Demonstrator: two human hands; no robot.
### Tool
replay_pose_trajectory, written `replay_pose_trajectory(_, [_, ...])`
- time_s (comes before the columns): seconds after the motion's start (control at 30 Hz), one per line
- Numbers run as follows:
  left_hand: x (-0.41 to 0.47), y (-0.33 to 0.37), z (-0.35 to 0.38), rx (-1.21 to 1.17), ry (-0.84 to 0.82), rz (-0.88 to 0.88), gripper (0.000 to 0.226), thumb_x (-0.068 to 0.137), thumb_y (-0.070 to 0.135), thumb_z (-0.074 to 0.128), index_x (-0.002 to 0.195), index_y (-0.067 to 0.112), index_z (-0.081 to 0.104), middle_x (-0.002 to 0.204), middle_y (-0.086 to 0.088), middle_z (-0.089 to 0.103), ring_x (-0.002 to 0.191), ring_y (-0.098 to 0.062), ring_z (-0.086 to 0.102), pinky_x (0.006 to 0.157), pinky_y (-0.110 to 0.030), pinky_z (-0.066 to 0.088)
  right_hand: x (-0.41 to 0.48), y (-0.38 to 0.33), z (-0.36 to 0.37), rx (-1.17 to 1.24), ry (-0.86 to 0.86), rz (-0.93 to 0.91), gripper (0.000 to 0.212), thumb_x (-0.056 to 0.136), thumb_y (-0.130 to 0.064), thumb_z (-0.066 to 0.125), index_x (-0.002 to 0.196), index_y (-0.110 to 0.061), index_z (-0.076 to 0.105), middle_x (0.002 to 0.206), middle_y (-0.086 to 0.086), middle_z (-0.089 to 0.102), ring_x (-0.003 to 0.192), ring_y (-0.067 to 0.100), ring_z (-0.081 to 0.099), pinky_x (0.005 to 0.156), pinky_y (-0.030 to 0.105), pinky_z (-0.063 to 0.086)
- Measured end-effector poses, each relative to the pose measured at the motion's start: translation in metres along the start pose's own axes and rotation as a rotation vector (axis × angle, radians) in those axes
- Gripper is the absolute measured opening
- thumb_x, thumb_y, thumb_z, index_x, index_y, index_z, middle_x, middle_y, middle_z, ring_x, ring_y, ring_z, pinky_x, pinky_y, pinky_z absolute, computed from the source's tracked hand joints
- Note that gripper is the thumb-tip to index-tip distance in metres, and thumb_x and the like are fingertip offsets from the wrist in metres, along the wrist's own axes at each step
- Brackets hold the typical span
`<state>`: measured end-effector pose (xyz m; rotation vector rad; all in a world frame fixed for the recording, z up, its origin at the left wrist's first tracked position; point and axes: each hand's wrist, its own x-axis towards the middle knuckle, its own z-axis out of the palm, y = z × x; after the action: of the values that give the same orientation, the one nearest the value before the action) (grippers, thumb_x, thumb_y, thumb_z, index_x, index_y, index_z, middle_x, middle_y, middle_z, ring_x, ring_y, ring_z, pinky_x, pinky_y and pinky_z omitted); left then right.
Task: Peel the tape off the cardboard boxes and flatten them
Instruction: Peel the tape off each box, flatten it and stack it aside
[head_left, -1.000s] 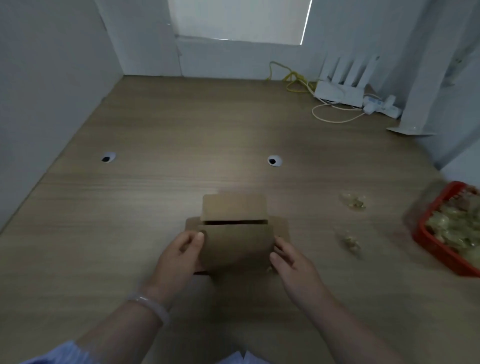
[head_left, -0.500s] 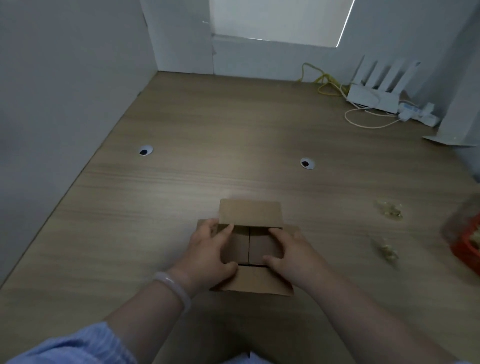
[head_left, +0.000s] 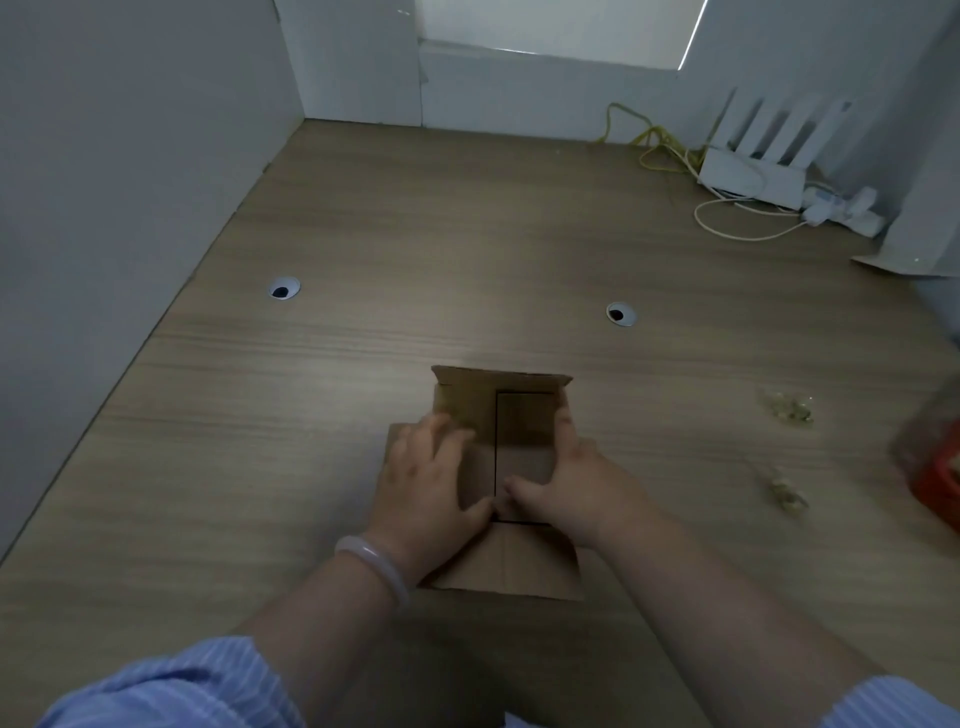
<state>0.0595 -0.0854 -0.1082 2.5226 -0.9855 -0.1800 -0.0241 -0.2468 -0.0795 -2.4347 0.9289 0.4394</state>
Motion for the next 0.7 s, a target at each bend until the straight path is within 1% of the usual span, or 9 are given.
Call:
replay_pose_trajectory(0.03, [0.001, 0.000, 0.000, 0.086, -0.046, 0.023, 0.085, 0.070, 0.068, 0.055, 0.142, 0.027, 0.033, 0.149, -0.003, 0.023, 0.139, -0.025, 0.018, 0.117, -0.036, 0.020, 0.002, -0.001, 0.000, -0.024, -0.019, 0.007, 0.100, 0.073, -0.069, 0.051, 0.148, -0.035, -0.005, 0.139, 0.015, 0.042, 0.124, 0.031, 0.047, 0.099, 0.040, 0.042])
replay_pose_trajectory(0.1, [0.004, 0.003, 0.001, 0.147, -0.129, -0.003, 0.092, 0.071, 0.074, 0.050, 0.146, 0.027, 0.025, 0.153, -0.006, 0.016, 0.142, -0.028, 0.009, 0.118, -0.038, 0.013, 0.004, -0.005, 0.002, -0.088, -0.071, 0.007, 0.072, 0.085, -0.062, 0.041, 0.143, -0.023, 0.025, 0.138, 0.017, 0.039, 0.124, 0.034, 0.044, 0.101, 0.041, 0.040])
replay_pose_trajectory(0.17, [0.008, 0.005, 0.000, 0.132, -0.206, -0.061, 0.099, 0.071, 0.075, 0.052, 0.149, 0.027, 0.015, 0.156, -0.005, 0.005, 0.144, -0.028, -0.002, 0.119, -0.037, 0.006, 0.004, -0.010, 0.005, -0.107, -0.046, -0.023, 0.055, 0.090, -0.056, 0.035, 0.133, -0.023, 0.036, 0.140, 0.019, 0.033, 0.126, 0.035, 0.040, 0.103, 0.042, 0.037])
replay_pose_trajectory(0.23, [0.011, 0.003, -0.002, 0.117, -0.231, -0.081, 0.110, 0.066, 0.079, 0.053, 0.151, 0.030, 0.004, 0.158, -0.002, -0.004, 0.145, -0.027, -0.006, 0.119, -0.037, 0.003, 0.004, -0.013, 0.006, -0.187, 0.031, -0.093, 0.047, 0.091, -0.051, 0.034, 0.130, -0.027, 0.041, 0.149, 0.019, 0.021, 0.135, 0.034, 0.026, 0.108, 0.042, 0.029])
replay_pose_trajectory(0.33, [0.013, 0.000, -0.002, 0.119, -0.218, -0.078, 0.118, 0.062, 0.083, 0.052, 0.151, 0.028, -0.003, 0.159, 0.000, -0.009, 0.144, -0.026, -0.002, 0.118, -0.035, 0.005, 0.007, -0.016, 0.006, -0.280, 0.081, -0.130, 0.052, 0.085, -0.054, 0.036, 0.133, -0.033, 0.040, 0.152, 0.017, 0.014, 0.139, 0.033, 0.013, 0.109, 0.044, 0.025])
replay_pose_trajectory(0.4, [0.014, 0.001, -0.001, 0.095, -0.206, -0.068, 0.117, 0.065, 0.078, 0.055, 0.151, 0.026, -0.003, 0.159, -0.001, -0.008, 0.144, -0.024, 0.001, 0.117, -0.034, 0.006, 0.009, -0.020, 0.007, -0.291, 0.062, -0.111, 0.062, 0.079, -0.061, 0.040, 0.135, -0.034, 0.037, 0.153, 0.015, 0.011, 0.141, 0.033, 0.006, 0.109, 0.047, 0.025])
replay_pose_trajectory(0.53, [0.014, 0.002, 0.000, 0.079, -0.184, -0.052, 0.109, 0.073, 0.060, 0.060, 0.152, 0.019, -0.004, 0.159, -0.003, -0.007, 0.142, -0.025, 0.004, 0.116, -0.031, 0.007, 0.010, -0.027, 0.006, -0.334, 0.052, -0.076, 0.086, 0.069, -0.077, 0.046, 0.137, -0.028, 0.034, 0.151, 0.014, 0.017, 0.139, 0.032, 0.012, 0.108, 0.047, 0.027])
replay_pose_trajectory(0.6, [0.013, 0.002, 0.001, 0.094, -0.190, -0.048, 0.110, 0.072, 0.058, 0.059, 0.152, 0.016, -0.003, 0.159, -0.005, -0.006, 0.142, -0.026, 0.005, 0.116, -0.030, 0.007, 0.010, -0.028, 0.004, -0.356, 0.011, -0.064, 0.090, 0.069, -0.077, 0.048, 0.139, -0.024, 0.032, 0.152, 0.016, 0.018, 0.140, 0.033, 0.013, 0.108, 0.046, 0.026])
replay_pose_trajectory(0.7, [0.014, 0.003, 0.001, 0.098, -0.209, -0.043, 0.112, 0.072, 0.062, 0.059, 0.152, 0.015, -0.004, 0.159, -0.004, -0.008, 0.142, -0.026, 0.005, 0.116, -0.030, 0.009, 0.013, -0.029, 0.002, -0.389, -0.012, -0.059, 0.086, 0.071, -0.069, 0.053, 0.138, -0.019, 0.033, 0.151, 0.018, 0.020, 0.139, 0.033, 0.015, 0.106, 0.045, 0.028])
